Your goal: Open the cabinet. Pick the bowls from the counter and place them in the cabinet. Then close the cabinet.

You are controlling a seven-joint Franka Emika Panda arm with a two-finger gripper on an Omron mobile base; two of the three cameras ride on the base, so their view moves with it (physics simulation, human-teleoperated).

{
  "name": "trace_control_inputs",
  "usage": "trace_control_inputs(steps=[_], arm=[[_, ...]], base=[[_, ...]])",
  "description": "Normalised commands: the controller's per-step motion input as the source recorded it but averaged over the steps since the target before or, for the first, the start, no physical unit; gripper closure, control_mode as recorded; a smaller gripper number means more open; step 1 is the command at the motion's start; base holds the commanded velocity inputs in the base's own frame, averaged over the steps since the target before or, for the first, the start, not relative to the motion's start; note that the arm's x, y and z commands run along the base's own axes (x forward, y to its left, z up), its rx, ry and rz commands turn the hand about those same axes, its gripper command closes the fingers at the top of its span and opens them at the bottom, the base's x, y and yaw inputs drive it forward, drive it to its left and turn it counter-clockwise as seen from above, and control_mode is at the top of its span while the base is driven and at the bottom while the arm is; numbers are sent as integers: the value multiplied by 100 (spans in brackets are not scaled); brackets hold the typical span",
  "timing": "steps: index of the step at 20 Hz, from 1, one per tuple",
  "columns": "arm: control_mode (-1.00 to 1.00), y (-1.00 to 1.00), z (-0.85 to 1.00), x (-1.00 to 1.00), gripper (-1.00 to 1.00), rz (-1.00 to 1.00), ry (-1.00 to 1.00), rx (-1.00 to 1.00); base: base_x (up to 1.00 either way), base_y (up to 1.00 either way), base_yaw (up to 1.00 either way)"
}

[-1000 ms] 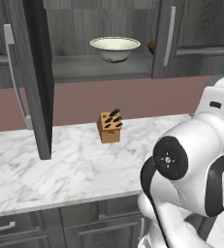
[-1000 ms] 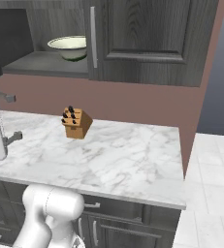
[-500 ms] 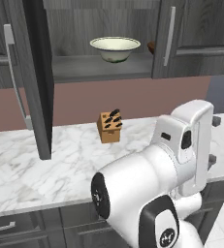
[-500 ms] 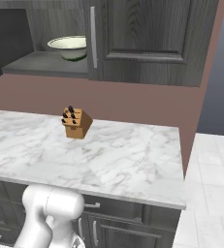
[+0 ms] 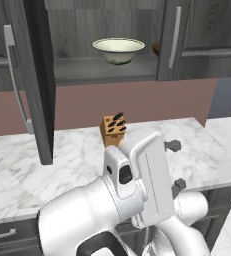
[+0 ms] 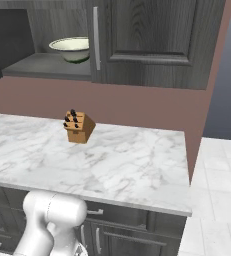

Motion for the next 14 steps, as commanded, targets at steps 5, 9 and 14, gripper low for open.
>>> trace_control_inputs(steps=[5,9,14], arm=[[-100,77,-4,2,-100,0,2,-9],[-100,87,-11,0,-100,0,1,-9],[-100,89,-17,6,-100,0,0,-7]], base=[[0,0,0],[0,0,0],[0,0,0]])
